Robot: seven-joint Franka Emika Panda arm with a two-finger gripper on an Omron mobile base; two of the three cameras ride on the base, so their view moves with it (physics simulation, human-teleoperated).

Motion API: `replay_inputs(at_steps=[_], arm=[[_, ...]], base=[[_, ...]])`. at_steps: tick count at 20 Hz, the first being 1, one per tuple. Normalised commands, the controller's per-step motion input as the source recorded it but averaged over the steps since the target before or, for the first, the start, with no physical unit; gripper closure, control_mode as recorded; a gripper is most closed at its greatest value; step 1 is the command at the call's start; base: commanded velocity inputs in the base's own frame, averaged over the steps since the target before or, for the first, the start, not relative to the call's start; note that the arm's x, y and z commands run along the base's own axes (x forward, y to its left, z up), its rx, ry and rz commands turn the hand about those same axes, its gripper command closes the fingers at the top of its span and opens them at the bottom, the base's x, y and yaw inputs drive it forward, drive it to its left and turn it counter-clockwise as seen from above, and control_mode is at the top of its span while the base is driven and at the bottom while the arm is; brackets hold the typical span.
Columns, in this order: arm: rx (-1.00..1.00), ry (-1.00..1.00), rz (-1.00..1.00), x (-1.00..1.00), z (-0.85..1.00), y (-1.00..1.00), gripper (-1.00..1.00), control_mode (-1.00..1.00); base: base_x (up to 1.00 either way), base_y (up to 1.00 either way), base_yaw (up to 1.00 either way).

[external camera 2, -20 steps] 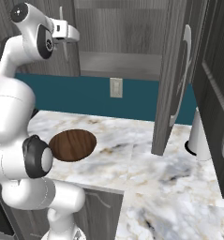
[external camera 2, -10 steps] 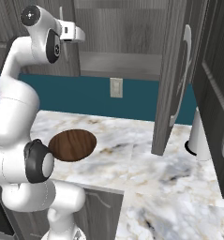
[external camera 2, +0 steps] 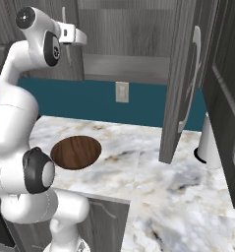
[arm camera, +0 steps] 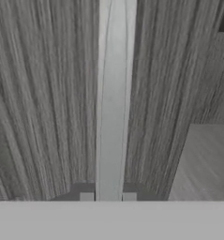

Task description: Open the cabinet and setup a tea strainer by placing it in the bowl upright.

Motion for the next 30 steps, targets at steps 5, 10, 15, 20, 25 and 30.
replay_inputs(at_steps=[5, 10, 15, 20, 25, 30], arm=[[0.00, 0.00, -0.18, -0.71, 0.01, 0.23, 1.00, -1.00], [0.00, -0.07, -0.13, -1.00, 0.16, 0.23, 1.00, -1.00], [-0.01, -0.05, -0.04, -1.00, 0.17, 0.45, 1.00, -1.00], [-0.02, 0.00, 0.00, -1.00, 0.09, 0.49, 1.00, -1.00], [-0.04, 0.00, 0.00, -1.00, 0.09, 0.70, 1.00, -1.00], [-0.09, 0.00, 0.00, -0.99, 0.00, 0.74, 1.00, -1.00]], base=[[0.00, 0.00, 0.00], [0.00, 0.00, 0.00], [0.00, 0.00, 0.00], [0.00, 0.00, 0.00], [0.00, 0.00, 0.00], [0.00, 0.00, 0.00]])
